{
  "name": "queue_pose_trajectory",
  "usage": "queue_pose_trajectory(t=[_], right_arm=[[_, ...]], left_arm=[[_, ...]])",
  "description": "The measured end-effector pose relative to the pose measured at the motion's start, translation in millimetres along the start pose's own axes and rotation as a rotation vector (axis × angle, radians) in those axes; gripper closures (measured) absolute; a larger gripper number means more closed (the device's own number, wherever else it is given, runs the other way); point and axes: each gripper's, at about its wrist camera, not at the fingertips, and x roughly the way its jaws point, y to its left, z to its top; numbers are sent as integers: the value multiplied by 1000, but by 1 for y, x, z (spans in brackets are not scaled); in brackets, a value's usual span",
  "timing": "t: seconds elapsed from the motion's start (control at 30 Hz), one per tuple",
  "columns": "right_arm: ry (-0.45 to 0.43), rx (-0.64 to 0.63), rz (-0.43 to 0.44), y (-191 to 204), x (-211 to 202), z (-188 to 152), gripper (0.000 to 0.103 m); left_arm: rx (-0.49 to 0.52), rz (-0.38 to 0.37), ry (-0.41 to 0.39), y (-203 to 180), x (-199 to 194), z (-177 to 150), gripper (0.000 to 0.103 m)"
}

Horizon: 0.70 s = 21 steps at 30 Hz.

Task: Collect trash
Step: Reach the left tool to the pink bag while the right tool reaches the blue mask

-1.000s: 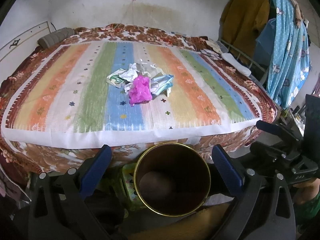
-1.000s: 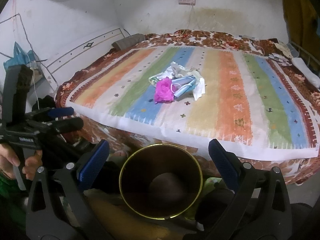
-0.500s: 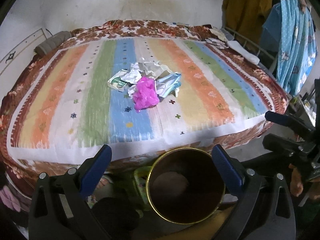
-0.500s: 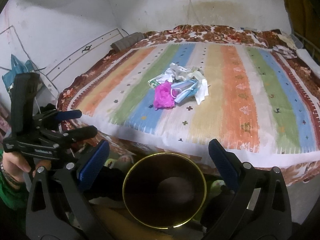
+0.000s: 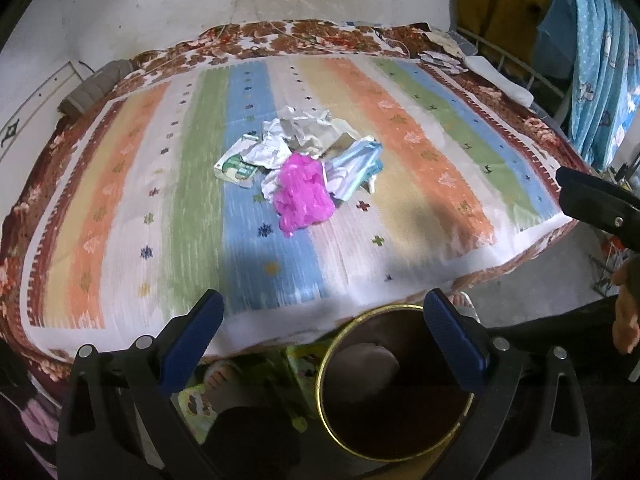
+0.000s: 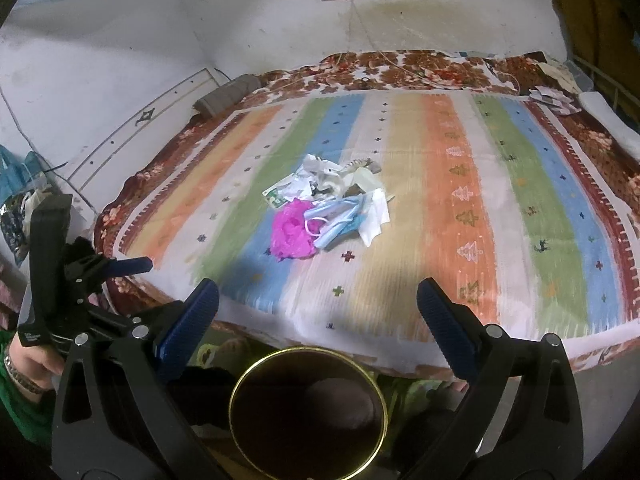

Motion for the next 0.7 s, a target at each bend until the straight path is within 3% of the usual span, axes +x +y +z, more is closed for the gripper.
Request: queue_pose_trajectory(t=[0.5,0.7], right_arm=[[47,64,5,-7,53,43,9],[85,139,47,-14,80,54,10]], left_arm=[[-96,2,38,27,44,37,6],[-125,12,46,41,62,49,6]])
